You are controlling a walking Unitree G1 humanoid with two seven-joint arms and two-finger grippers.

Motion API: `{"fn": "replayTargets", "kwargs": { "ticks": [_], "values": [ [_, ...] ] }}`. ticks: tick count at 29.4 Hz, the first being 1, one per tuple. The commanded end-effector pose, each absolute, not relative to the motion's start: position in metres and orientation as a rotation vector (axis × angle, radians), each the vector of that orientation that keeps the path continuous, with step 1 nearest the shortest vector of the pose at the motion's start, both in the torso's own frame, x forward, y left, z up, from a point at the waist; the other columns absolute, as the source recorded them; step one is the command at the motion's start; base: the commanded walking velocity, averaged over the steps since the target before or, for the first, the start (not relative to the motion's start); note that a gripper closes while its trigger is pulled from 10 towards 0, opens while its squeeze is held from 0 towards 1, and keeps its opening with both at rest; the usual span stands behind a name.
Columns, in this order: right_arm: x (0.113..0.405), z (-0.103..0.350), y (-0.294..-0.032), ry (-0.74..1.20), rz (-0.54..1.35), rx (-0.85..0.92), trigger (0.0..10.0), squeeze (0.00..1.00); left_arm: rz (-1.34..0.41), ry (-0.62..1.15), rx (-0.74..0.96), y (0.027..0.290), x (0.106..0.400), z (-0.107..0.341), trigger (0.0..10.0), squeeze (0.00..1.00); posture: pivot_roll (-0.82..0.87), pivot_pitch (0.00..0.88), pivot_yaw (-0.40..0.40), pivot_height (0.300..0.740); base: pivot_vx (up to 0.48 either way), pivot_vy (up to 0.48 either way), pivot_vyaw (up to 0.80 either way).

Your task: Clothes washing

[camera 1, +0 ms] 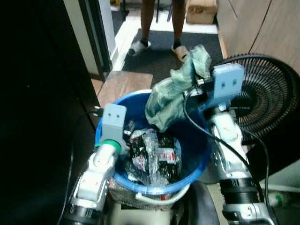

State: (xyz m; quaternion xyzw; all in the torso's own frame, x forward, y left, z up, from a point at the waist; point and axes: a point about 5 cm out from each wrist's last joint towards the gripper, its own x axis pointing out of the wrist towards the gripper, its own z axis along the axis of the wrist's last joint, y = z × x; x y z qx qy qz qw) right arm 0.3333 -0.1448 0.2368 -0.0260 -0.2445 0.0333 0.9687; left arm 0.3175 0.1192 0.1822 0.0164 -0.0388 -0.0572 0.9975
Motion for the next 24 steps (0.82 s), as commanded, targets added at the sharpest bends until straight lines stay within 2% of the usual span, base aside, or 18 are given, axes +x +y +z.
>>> {"fn": "replayTargets", "kwargs": {
  "ticks": [1,3,6,10,12,24],
  "values": [
    [0.326,0.239,-0.149,-0.507,0.040,0.000,10.0,0.00,-0.111,-0.098,0.029,0.128,0.315,0.188,10.0,0.00,0.08,0.118,0.036,0.487,0.000,0.000,0.00],
    [0.326,0.239,-0.149,-0.507,0.040,0.000,10.0,0.00,-0.111,-0.098,0.029,0.128,0.315,0.188,10.0,0.00,0.08,0.118,0.036,0.487,0.000,0.000,0.00],
    [0.320,0.235,-0.160,-0.514,0.001,0.008,10.0,0.00,-0.098,-0.246,0.019,0.141,0.319,0.229,10.0,0.00,0.07,0.094,0.030,0.487,0.000,0.000,0.00],
    [0.320,0.239,-0.160,-0.534,-0.003,-0.019,10.0,0.00,-0.094,-0.273,0.020,0.142,0.321,0.240,10.0,0.00,0.07,0.088,0.028,0.491,0.000,0.000,0.00],
    [0.321,0.248,-0.158,-0.565,0.000,-0.053,10.0,0.00,-0.092,-0.338,-0.005,0.139,0.323,0.263,10.0,0.00,0.08,0.072,0.022,0.501,0.000,0.000,0.00],
    [0.320,0.246,-0.154,-0.540,0.012,-0.056,10.0,0.00,-0.100,-0.371,-0.036,0.136,0.322,0.276,10.0,0.00,0.08,0.069,0.019,0.536,0.000,0.000,0.00]
  ]
}}
